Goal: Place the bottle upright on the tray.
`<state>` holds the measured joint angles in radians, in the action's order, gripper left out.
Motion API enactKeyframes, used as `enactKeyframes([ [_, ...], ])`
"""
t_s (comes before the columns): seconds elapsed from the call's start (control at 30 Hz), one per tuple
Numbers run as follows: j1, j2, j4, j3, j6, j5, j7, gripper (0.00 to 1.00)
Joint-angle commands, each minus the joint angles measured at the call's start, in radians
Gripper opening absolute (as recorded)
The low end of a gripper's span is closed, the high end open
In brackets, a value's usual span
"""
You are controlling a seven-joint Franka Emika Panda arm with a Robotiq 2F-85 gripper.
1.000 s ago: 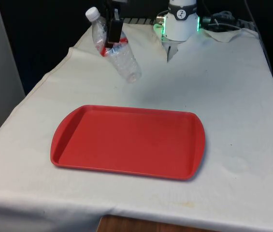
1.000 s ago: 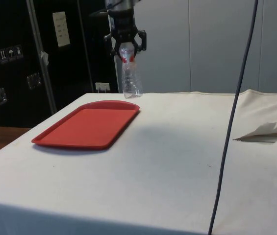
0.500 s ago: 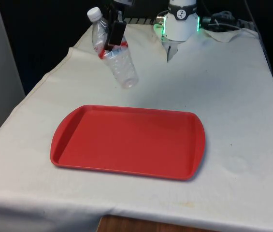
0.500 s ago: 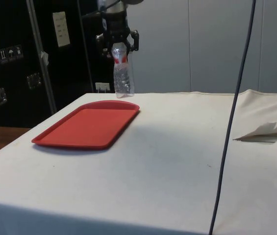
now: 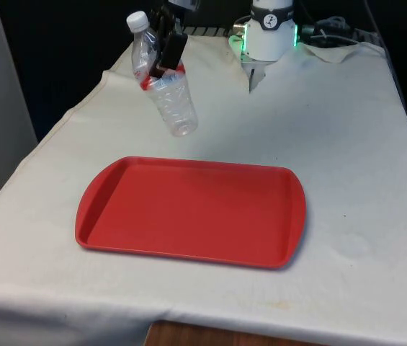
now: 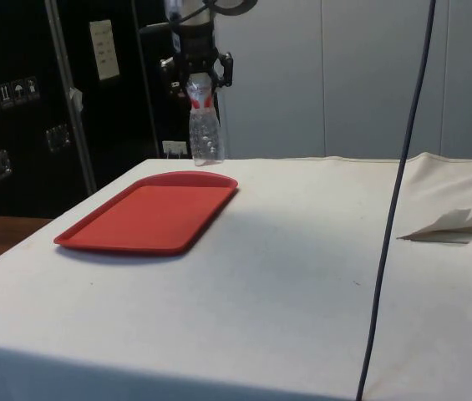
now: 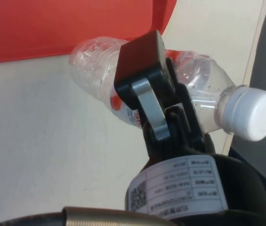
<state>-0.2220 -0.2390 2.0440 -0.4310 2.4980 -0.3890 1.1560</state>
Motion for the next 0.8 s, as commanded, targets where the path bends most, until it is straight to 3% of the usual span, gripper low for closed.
enactKeyframes([
  [0.0,0.0,0.0,0.0,0.0,0.004,-0.007,0.002,0.33],
  [0.07,-0.005,-0.008,-0.003,-0.008,0.031,-0.047,0.032,0.33],
  [0.27,-0.01,-0.021,-0.016,-0.007,0.042,-0.099,0.072,0.33],
  [0.3,-0.009,-0.024,-0.02,-0.007,0.042,-0.109,0.081,0.33],
  [0.33,-0.002,-0.014,-0.007,0.003,0.034,-0.087,0.055,0.33],
  [0.37,-0.009,-0.027,-0.024,-0.007,0.041,-0.119,0.091,0.33],
  [0.43,-0.009,-0.039,-0.038,-0.007,0.038,-0.145,0.117,0.33],
  [0.6,-0.01,-0.063,-0.068,-0.008,0.032,-0.194,0.165,0.33],
  [0.63,-0.002,-0.056,-0.058,0.003,0.032,-0.173,0.14,0.33],
  [0.67,-0.01,-0.066,-0.073,-0.009,0.031,-0.202,0.172,0.33],
  [0.77,-0.01,-0.075,-0.085,-0.009,0.028,-0.224,0.194,0.33],
])
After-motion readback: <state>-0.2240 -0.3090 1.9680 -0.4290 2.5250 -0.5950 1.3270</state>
